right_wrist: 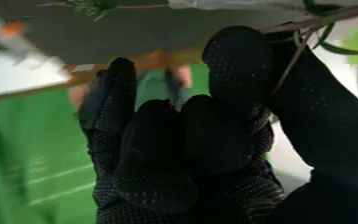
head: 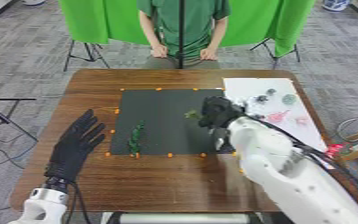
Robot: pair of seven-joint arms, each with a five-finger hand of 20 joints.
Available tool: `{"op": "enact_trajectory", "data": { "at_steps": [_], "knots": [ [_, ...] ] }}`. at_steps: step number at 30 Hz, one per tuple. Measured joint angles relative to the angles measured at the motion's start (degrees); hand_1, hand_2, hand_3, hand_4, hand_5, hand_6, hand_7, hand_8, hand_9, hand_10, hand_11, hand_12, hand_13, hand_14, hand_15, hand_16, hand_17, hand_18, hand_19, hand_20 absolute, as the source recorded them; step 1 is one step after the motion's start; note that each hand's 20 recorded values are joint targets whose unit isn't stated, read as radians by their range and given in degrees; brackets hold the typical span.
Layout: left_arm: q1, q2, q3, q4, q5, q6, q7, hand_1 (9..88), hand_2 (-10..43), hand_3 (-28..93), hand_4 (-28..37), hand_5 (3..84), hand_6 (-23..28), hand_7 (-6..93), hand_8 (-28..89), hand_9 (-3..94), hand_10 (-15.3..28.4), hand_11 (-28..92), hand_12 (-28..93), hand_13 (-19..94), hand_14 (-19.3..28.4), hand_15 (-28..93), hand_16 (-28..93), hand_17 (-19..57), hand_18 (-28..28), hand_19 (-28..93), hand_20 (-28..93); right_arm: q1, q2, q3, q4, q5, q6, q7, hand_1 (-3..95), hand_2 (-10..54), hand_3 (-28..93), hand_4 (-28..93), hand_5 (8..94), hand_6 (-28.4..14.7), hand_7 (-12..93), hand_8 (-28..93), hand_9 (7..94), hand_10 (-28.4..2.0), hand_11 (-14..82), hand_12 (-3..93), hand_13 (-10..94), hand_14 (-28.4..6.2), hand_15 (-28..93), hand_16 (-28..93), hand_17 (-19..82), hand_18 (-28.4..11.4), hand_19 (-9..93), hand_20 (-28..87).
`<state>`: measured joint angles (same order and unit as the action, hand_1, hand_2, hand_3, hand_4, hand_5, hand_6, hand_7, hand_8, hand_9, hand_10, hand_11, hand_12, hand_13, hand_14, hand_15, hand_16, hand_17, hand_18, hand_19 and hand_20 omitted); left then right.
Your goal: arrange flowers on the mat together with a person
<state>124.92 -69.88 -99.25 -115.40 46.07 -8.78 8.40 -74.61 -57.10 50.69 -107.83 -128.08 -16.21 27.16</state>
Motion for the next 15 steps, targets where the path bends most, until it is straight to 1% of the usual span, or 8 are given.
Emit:
{"op": "enact_trajectory", "data": {
  "at_steps": [4, 7, 13, 15],
  "knots": [
    [-0.71, 0.00, 0.55, 0.42, 0.00, -0.04, -0.23, 28.2, -6.8, 67, -25.4, 27.9, 2.9, 15.1, -9, 19.5, 9.5, 14, 17, 20, 11.3, 20, 4, -9.6, 20.0, 38, 8, 3.15, -4.97, -5.32, 6.35, -5.19, -0.90, 0.03, 40.2, -9.5, 85, -14, 81.0, 0.1, 58, 14, 86.7, -8.4, 75.5, 39.1, 83, -8.2, 85, 29, 39, -20.5, 86, 31],
    [-1.33, 0.00, 0.88, 0.78, 0.00, -0.09, -0.56, 28.2, -6.8, 67, -25.4, 27.9, 2.9, 15.2, -9, 19.5, 9.5, 14, 17, 20, 11.4, 20, 4, -9.6, 20.0, 39, 8, 3.31, -7.63, -6.82, 9.03, -7.90, -1.31, 0.37, 39.7, -9.5, 85, -15, 82.3, 0.4, 57, 13, 87.4, -8.3, 75.2, 38.7, 84, -8.0, 85, 28, 40, -20.4, 87, 31],
    [-2.27, 0.00, 1.31, 1.33, 0.00, -0.49, -1.59, 28.2, -6.9, 68, -24.9, 28.1, 3.0, 15.0, -9, 19.6, 9.5, 14, 17, 20, 11.4, 20, 4, -9.7, 20.0, 39, 8, 2.13, -9.97, -7.00, 9.50, -9.09, -1.19, 3.03, 36.8, -7.9, 86, -17, 86.0, 1.6, 52, 11, 89.8, -7.5, 72.5, 38.1, 86, -7.7, 84, 27, 41, -20.4, 88, 28],
    [-2.46, 0.03, 1.39, 1.43, 0.00, -0.65, -1.92, 28.2, -6.8, 68, -24.5, 28.2, 3.0, 15.0, -9, 19.6, 9.5, 14, 17, 20, 11.4, 20, 4, -9.7, 20.0, 39, 8, 1.79, -10.46, -7.00, 9.44, -9.08, -1.12, 3.41, 35.9, -6.2, 86, -19, 86.9, 1.8, 52, 4, 90.3, -7.5, 71.9, 38.2, 87, -7.6, 83, 27, 42, -20.5, 88, 27]
  ]
}}
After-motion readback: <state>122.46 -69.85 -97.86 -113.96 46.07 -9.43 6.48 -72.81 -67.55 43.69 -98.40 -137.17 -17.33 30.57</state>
